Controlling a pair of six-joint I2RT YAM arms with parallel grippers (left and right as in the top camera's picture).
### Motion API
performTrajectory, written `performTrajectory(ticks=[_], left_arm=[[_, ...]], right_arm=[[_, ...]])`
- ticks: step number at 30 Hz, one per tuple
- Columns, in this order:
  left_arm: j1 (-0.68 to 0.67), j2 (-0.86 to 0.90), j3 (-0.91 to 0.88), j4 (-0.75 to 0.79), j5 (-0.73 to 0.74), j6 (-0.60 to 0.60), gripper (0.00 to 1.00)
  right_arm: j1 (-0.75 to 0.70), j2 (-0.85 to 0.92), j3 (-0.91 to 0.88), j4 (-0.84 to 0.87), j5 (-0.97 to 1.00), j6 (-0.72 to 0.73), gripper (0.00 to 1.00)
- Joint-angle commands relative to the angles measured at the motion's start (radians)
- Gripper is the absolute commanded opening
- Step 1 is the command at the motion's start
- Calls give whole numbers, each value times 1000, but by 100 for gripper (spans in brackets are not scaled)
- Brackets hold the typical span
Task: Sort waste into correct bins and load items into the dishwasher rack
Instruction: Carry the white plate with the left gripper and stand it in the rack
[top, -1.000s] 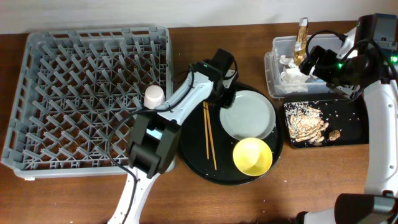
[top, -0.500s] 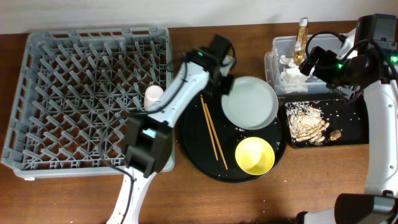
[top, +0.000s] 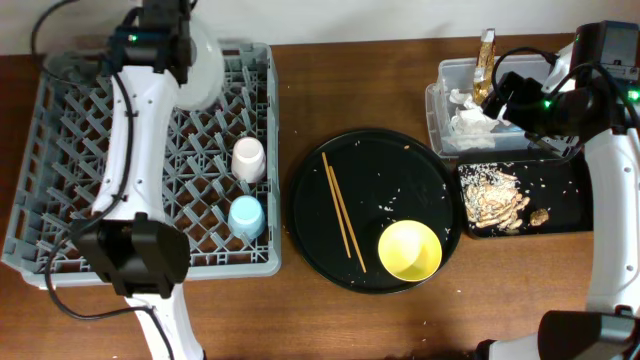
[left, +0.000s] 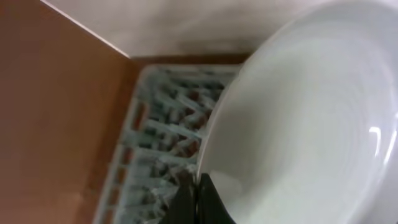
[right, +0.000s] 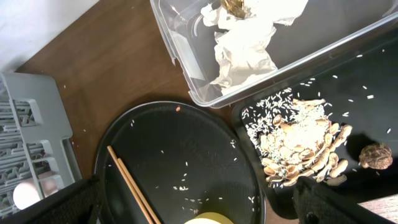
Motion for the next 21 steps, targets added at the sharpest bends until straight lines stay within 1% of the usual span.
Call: performTrajectory(ticks=[1, 4, 8, 9, 10, 11, 13, 15, 16, 17, 19, 21], left_arm=[[19, 91, 11, 89, -73, 115, 1], [18, 130, 11, 159, -73, 159, 0], [18, 185, 11, 169, -68, 166, 0], [16, 190, 11, 169, -68, 166, 2], [13, 192, 11, 169, -64, 165, 16], [10, 192, 11, 169, -64, 165, 33], [2, 191, 12, 171, -65, 165, 49], [-6, 189, 18, 174, -65, 165, 59], [-11, 189, 39, 174, -65, 165, 65], [-17, 189, 69, 173, -65, 160, 69], [-22, 189, 159, 171, -64, 149, 81], [-22, 189, 252, 143, -43, 145, 87]], right_arm=[[1, 4, -6, 2, 5, 7, 98], [1, 4, -6, 3, 5, 7, 99], [1, 4, -6, 3, 5, 7, 98], [1, 4, -6, 3, 5, 7, 99], [1, 4, -6, 3, 5, 7, 98], [1, 4, -6, 3, 5, 7, 98], [1, 4, -6, 3, 5, 7, 98], [1, 4, -6, 3, 5, 7, 98], [1, 4, -6, 3, 5, 7, 98], [1, 4, -6, 3, 5, 7, 99], [1, 4, -6, 3, 5, 7, 98], [1, 4, -6, 3, 5, 7, 98]])
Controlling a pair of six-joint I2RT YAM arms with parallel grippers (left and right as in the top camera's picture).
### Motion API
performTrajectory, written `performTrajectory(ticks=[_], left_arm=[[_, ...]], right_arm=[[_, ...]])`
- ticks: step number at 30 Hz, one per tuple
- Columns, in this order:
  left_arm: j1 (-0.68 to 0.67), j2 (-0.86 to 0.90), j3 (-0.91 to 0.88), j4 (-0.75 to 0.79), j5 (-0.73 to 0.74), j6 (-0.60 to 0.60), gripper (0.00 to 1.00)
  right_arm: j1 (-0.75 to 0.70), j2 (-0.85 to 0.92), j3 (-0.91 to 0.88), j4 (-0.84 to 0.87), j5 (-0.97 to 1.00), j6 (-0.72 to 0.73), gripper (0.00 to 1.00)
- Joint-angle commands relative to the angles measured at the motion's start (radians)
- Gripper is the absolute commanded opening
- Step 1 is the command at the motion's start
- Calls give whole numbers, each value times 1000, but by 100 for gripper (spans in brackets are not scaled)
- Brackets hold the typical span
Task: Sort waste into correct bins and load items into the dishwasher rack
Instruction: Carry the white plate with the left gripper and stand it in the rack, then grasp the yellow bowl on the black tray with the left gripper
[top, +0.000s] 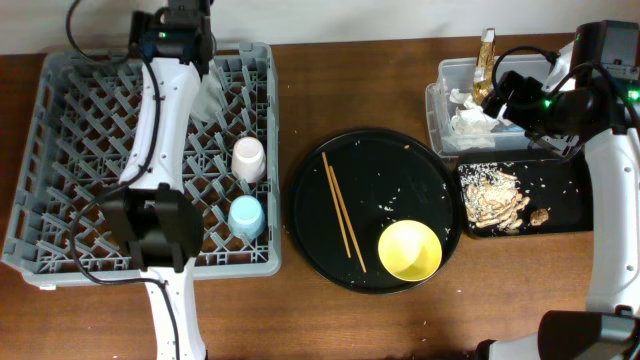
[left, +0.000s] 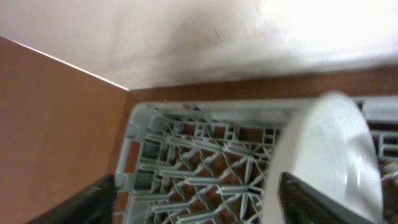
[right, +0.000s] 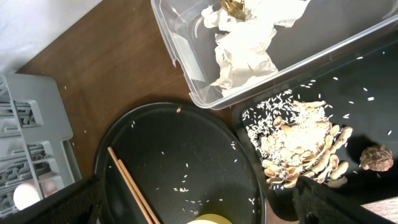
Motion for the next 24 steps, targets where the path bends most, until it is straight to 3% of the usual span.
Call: performTrajectory(ticks=[1, 5, 6, 7, 8, 11, 16, 17, 19, 24], left_arm=[[0, 0, 177, -53, 68, -13, 92], [-31, -2, 347, -368, 782, -40, 90], [-49, 0, 347, -442, 917, -50, 89], [-80, 10, 337, -526, 1045, -50, 79], [-108, 19, 334, -585, 1101, -49, 77], [-251, 52, 315, -763, 1111, -50, 72], [-451, 121, 269, -805, 1110, -115, 71], [-480, 135, 251, -808, 1106, -118, 66], [-530, 169, 234, -806, 1041, -167, 65], [-640, 191, 184, -781, 1039, -174, 66]], right_arm=[[1, 3, -6, 2, 5, 7, 98], [1, 3, -6, 14, 5, 8, 98], [1, 3, -6, 15, 5, 8, 99], [1, 3, -6, 15, 5, 8, 98], [1, 3, -6, 15, 5, 7, 98], [1, 3, -6, 15, 5, 8, 98], [1, 3, -6, 14, 5, 8, 98], [1, 3, -6, 14, 5, 8, 98], [1, 3, -6, 10, 5, 7, 98], [1, 3, -6, 3, 5, 7, 98]])
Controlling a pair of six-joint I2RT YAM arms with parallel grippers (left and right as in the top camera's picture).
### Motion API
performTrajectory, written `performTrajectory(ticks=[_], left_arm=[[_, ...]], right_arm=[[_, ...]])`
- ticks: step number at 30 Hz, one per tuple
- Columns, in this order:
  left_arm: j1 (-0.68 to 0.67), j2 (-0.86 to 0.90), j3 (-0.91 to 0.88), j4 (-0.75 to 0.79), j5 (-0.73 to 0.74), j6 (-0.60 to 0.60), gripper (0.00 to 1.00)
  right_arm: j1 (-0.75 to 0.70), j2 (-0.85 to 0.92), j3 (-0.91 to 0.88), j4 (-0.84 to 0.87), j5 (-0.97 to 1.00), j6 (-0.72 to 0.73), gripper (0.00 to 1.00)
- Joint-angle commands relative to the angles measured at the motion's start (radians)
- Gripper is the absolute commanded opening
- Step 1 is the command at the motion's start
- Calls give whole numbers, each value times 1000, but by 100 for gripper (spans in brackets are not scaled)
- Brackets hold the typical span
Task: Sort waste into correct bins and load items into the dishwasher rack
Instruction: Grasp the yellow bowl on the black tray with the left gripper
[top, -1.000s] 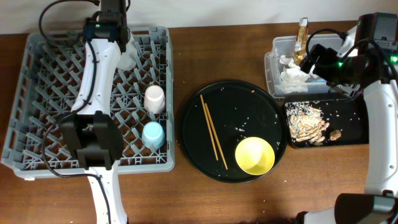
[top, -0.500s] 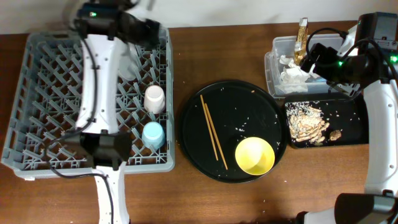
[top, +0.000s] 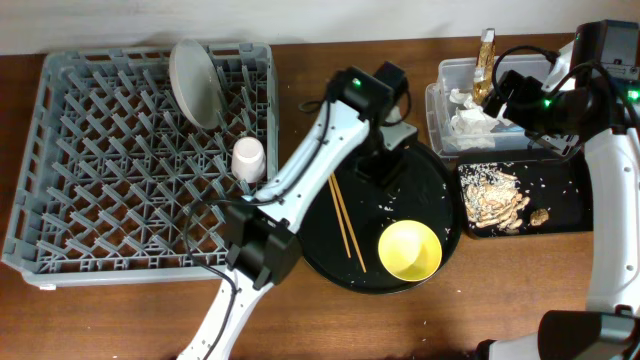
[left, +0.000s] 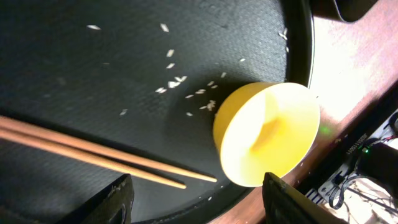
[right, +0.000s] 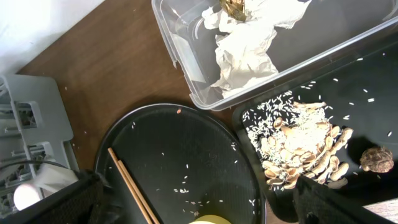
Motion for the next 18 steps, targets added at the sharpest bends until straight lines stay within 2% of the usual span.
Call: performTrajectory(ticks=[1, 4, 6, 8, 11, 12, 15, 17, 18], left_arm=[[-74, 5, -41, 28, -14, -16, 66], [-125, 6, -183, 123, -46, -16, 66], [-132, 6, -284, 179, -42, -16, 66], [-129, 6, -297, 182, -38, -16, 66], [-130, 6, -297, 178, -33, -15, 64], [-132, 6, -297, 178, -35, -15, 57], [-132, 6, -327, 205, -35, -15, 25], [-132, 6, -332, 209, -36, -15, 16], [-132, 6, -332, 213, -35, -15, 4]], right_arm=[[1, 3, -6, -6, 5, 7, 98], [1, 3, -6, -35, 10, 7, 98], [-4, 2, -1, 8, 9, 2, 99], [-23, -4, 31, 30, 8, -4, 98], [-95, -49, 202, -11, 9, -19, 99], [-111, -65, 243, -23, 9, -19, 98], [-140, -113, 282, -31, 10, -37, 98], [-140, -120, 282, -39, 9, -50, 98], [-140, -118, 282, -48, 10, -50, 98]])
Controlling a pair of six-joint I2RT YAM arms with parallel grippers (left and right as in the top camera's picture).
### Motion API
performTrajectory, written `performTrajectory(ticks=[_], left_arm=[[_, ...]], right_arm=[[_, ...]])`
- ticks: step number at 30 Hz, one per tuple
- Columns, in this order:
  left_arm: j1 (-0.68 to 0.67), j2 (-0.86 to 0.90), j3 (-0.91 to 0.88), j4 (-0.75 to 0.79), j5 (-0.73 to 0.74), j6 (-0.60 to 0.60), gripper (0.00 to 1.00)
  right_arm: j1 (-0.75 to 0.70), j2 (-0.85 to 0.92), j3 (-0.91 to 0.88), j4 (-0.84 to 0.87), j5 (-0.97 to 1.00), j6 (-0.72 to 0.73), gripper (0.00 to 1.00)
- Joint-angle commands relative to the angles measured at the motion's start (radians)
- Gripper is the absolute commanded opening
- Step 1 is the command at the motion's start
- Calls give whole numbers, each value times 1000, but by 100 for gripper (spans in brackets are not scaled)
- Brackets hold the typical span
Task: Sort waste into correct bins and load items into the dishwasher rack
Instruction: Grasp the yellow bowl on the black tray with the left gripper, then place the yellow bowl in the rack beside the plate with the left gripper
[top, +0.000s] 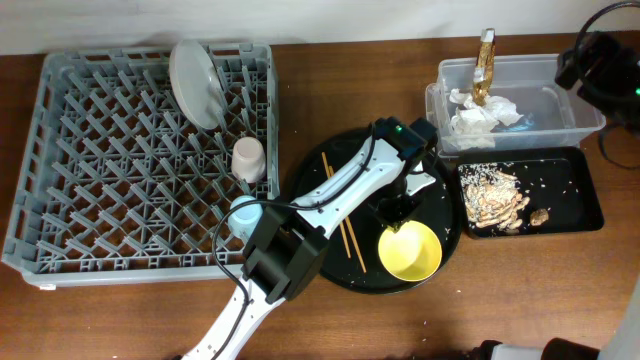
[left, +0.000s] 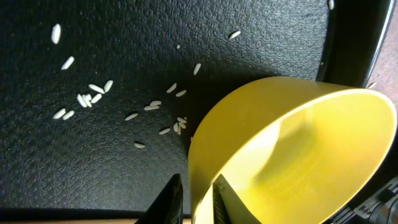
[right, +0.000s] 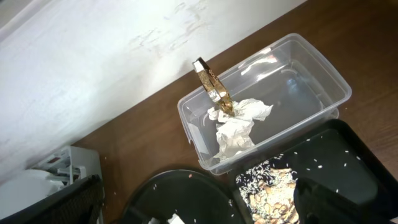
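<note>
A yellow bowl sits at the front right of the round black tray. My left gripper has one finger inside and one outside the bowl's rim and is shut on it. Two chopsticks lie on the tray to the bowl's left. The grey dish rack holds a white plate on edge, a white cup and a blue cup. My right gripper hangs open and empty, high over the bins.
A clear bin with crumpled paper and a gold wrapper stands at the back right. In front of it a black rectangular tray holds rice and food scraps. Loose rice grains dot the round tray.
My left gripper was open above the tray beside the yellow bowl; now it is down on the bowl with its fingers shut across the rim. My right arm has moved up and back from the bins.
My left gripper first held the white plate over the rack's far side. Then it was open, with the plate standing on edge in the rack. Later it hung open over the round tray by the yellow bowl, and now it grips the bowl's rim. My right gripper stayed open throughout.
</note>
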Motion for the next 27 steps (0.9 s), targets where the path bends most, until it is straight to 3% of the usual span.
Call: performTrajectory(ticks=[1, 7, 12, 13, 16, 19, 24, 27], left_arm=[[-1, 1, -10, 12, 0, 3, 0], [6, -2, 2, 11, -7, 3, 0], [137, -23, 303, -138, -105, 10, 0], [183, -23, 404, -160, -174, 10, 0], [344, -23, 626, -187, -560, -62, 0], [484, -23, 689, -124, -856, -123, 0], [582, -21, 657, 79, -1135, -127, 1], [586, -19, 616, 196, -1214, -71, 0]], right_arm=[[-3, 11, 9, -18, 6, -18, 98], [-3, 13, 9, -31, 6, -18, 98], [-3, 19, 9, -40, 6, -18, 98], [-3, 23, 9, -40, 5, -18, 98], [-3, 37, 9, -48, 5, -18, 98], [-3, 49, 9, -49, 6, -18, 98], [-3, 102, 8, -47, 22, -18, 98], [-3, 154, 8, -63, 46, -18, 98]])
